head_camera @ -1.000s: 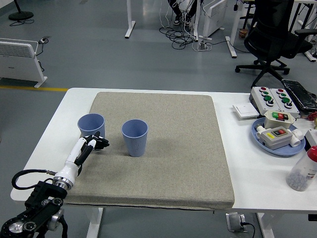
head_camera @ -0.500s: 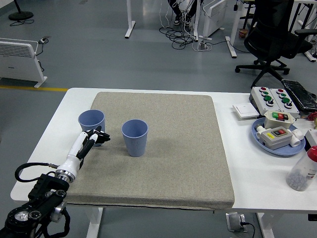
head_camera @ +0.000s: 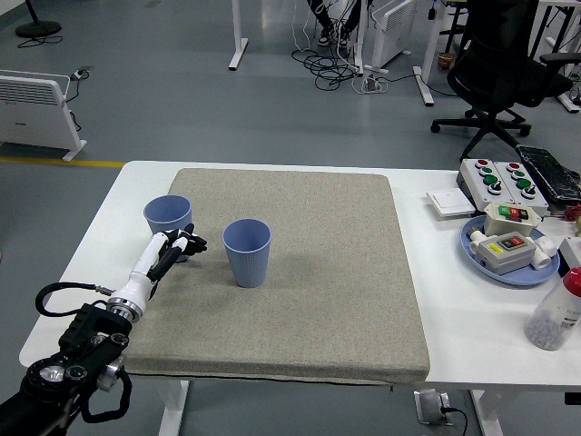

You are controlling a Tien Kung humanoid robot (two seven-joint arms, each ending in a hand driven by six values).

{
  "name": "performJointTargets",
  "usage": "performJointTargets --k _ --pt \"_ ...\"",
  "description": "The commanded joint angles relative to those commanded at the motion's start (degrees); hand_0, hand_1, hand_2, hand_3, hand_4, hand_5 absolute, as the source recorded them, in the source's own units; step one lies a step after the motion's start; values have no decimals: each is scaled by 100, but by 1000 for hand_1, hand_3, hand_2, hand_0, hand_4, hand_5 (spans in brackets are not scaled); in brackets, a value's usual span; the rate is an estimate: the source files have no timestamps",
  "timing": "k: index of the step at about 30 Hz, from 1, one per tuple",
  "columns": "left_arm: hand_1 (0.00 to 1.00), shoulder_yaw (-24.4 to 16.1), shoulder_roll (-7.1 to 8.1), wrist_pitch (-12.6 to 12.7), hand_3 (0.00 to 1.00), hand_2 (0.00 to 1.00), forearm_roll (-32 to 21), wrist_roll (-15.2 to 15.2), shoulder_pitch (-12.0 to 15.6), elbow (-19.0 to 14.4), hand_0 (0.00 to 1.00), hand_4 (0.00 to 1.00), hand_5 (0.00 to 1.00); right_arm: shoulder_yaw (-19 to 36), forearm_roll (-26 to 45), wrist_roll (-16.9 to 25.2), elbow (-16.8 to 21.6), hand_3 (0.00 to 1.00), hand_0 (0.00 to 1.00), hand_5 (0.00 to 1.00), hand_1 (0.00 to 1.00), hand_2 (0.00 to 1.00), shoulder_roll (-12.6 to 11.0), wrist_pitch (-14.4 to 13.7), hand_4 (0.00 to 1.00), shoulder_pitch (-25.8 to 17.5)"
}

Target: Push cup pick cup insert cup

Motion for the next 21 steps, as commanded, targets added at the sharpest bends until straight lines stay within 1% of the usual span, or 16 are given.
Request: performJointTargets --k 5,7,11,16,17,18,21 --pt "589 74 -16 -11 461 517 -41 -20 -83 134 622 553 998 28 -58 -10 5 591 702 533 606 673 6 5 127 15" --pt "589 29 -21 -11 461 517 -27 -23 -67 125 622 553 998 22 -50 -7 6 591 702 533 606 673 7 3 127 14" --pt "587 -102 -28 3 460 515 52 -27 2 0 618 550 998 -5 -4 4 6 591 702 534 606 673 3 0 129 13" --pt "587 -315 -13 30 460 515 202 -16 157 -310 618 550 998 -13 6 6 2 591 702 534 606 673 -3 -1 129 20" --pt "572 -425 -5 68 460 507 292 -19 243 -441 589 548 998 -24 33 11 2 591 702 535 606 672 -6 -3 129 18" --pt "572 -471 -3 83 460 507 328 -20 276 -502 589 548 998 -28 43 13 1 591 702 535 606 672 -7 -4 129 18" --pt "572 -787 -27 262 460 507 488 -120 507 -814 589 548 998 -33 62 13 -3 591 702 535 606 672 -13 -7 129 17"
